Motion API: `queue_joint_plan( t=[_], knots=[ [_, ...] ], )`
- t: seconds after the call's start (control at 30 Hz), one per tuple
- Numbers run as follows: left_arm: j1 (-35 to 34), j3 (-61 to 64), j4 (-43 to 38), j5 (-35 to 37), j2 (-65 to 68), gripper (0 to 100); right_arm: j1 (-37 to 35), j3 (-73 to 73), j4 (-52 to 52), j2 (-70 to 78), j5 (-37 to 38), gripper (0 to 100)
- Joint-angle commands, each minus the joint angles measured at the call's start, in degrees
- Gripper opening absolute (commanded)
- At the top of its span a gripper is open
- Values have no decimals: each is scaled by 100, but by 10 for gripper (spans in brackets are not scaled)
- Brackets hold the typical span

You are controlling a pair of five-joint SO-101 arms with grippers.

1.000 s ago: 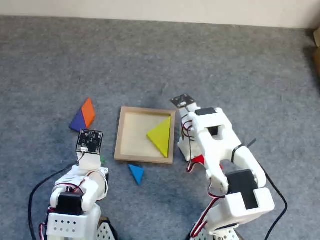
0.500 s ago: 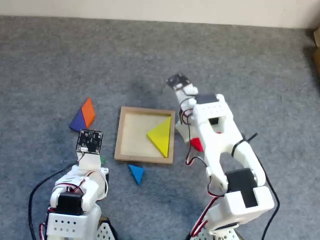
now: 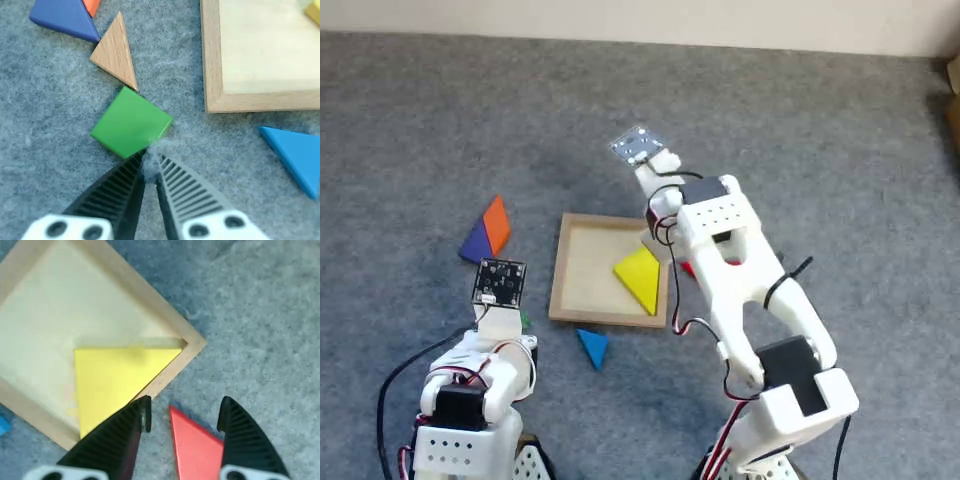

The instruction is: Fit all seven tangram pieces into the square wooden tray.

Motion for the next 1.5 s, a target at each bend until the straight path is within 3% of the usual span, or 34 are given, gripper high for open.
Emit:
queue_joint_plan(
  t=[0.0,0.1,0.23,0.43,0.8,0.97,1.13,1.47],
  knots=[
    [-4,119,35,26,-48,5,462,-295,-22,-84,413,214],
    [-4,119,35,26,-48,5,637,-13,171,-75,1064,214],
    [4,119,35,26,-48,5,681,400,171,-75,1354,224],
    [4,119,35,26,-48,5,646,567,163,-75,1380,382],
    [4,119,35,26,-48,5,708,215,163,1437,1407,381],
    [4,119,35,26,-48,5,998,-400,198,1807,1345,246],
    [4,119,35,26,-48,5,1182,-716,207,1842,369,178],
    [4,119,35,26,-48,5,1244,-1209,215,1815,-1811,182]
  ],
)
